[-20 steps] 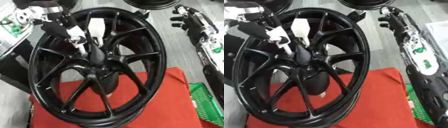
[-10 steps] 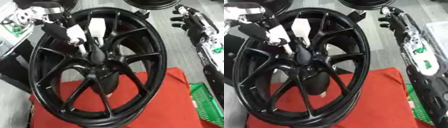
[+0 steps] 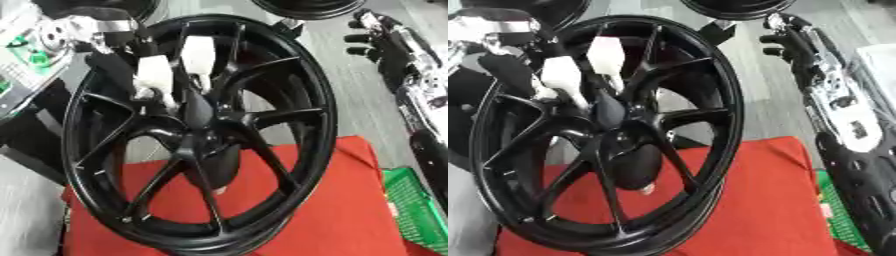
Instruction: Pull the pin out of the wheel hub.
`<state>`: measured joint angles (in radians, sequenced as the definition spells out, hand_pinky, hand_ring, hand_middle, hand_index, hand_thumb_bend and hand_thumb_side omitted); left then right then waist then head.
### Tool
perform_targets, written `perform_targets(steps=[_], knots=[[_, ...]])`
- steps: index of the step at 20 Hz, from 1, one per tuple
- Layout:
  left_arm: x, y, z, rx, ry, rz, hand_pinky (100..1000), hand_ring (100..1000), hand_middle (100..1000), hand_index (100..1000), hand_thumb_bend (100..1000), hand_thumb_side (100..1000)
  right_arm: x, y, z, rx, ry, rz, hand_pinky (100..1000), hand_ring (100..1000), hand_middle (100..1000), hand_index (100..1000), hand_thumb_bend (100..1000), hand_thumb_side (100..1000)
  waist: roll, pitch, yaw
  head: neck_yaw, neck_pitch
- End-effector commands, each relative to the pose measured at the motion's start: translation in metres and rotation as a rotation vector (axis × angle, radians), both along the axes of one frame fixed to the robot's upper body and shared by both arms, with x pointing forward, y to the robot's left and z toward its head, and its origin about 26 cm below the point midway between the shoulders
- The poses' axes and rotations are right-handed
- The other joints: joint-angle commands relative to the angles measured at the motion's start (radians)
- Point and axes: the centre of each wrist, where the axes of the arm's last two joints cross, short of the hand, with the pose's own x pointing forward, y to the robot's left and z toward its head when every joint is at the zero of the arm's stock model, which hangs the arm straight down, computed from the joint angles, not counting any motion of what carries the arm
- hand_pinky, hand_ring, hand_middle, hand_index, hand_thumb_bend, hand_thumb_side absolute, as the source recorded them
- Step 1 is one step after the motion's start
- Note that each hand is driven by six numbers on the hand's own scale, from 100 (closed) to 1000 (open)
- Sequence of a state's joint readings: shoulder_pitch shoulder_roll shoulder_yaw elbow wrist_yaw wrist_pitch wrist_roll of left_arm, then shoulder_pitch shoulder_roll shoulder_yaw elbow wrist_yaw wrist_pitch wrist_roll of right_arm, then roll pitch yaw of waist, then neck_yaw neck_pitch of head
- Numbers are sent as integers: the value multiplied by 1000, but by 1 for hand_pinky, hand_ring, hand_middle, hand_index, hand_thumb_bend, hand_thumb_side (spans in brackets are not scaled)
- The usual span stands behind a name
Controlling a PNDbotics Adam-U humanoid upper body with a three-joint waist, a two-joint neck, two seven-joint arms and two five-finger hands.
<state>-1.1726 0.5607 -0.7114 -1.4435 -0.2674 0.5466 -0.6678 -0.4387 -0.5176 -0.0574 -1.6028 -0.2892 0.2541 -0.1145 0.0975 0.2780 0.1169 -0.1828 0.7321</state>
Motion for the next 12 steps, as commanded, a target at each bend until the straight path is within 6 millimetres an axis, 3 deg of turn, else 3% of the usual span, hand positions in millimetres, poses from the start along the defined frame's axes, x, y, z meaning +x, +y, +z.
perform_targets(steps=[1, 12], knots=[[-2, 8, 15, 18, -17, 45, 771, 784, 645, 462, 314, 100, -1, -3, 9, -26, -24, -1, 785, 782, 803, 824, 100, 631, -4, -22, 2, 5, -5], [-19, 19, 47, -28, -198, 23, 763, 767, 619, 375, 440, 100, -2, -4, 8, -24, -25, -4, 785, 782, 804, 824, 100, 634, -2, -26, 4, 2, -3]])
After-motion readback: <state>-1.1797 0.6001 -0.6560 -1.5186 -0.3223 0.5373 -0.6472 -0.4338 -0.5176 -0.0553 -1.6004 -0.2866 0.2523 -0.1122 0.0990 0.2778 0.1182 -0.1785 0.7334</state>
